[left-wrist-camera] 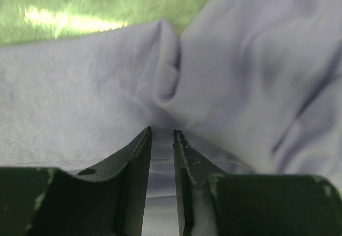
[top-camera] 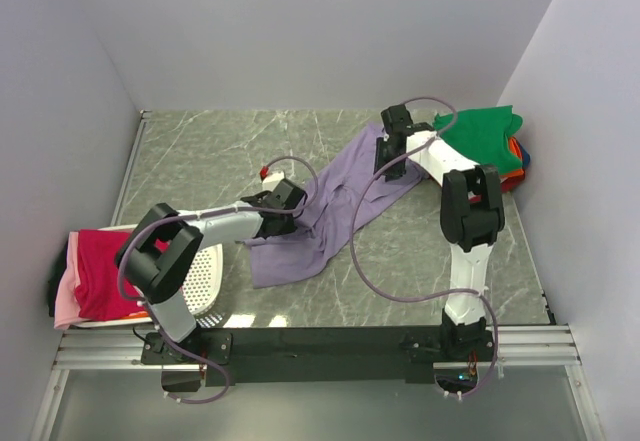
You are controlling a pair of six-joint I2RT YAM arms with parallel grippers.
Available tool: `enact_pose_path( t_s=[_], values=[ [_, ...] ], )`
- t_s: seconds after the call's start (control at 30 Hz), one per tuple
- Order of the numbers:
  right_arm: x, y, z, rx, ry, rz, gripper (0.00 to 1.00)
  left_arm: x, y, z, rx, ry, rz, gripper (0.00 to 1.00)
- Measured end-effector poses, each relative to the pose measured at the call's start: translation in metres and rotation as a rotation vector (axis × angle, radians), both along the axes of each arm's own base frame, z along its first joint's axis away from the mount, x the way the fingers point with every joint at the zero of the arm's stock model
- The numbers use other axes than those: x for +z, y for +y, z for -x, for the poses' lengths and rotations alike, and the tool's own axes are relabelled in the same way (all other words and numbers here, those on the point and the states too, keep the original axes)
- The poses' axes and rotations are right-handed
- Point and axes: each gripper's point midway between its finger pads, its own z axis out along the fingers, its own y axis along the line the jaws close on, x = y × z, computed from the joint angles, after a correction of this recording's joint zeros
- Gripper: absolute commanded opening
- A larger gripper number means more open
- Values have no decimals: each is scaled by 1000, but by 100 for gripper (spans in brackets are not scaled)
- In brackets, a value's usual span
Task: Fold and stack the t-shirts
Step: Fold the tshirt
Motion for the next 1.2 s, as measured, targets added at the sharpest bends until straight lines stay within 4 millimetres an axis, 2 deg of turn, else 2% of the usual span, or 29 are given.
enact_pose_path(
  t_s=[0.1,0.23,0.33,0.47,0.57,0.73,0.9,1.03,1.2],
  values=[
    [-6,4,2,10,20,7,39,-10,4,4,0,13,-12,29],
    [-9,22,-15,33,3,7,37,-10,4,5,2,-2,6,29],
    [-19,41,-25,60,5,6,34,-10,4,8,7,-16,33,29],
    [-37,57,-28,85,33,20,33,-11,7,17,19,-31,76,29],
    [-31,71,-33,102,26,14,32,-11,8,28,15,-28,103,29],
    [-35,91,-43,124,34,-1,31,-10,3,51,-24,3,153,29],
    [-32,125,-58,169,14,-70,31,-10,-4,67,-53,34,198,29],
    [-32,157,-54,217,23,-159,31,-10,-12,79,-75,62,240,28],
    [-30,185,-46,270,43,-265,31,-8,-28,99,-139,114,302,28]
  ],
)
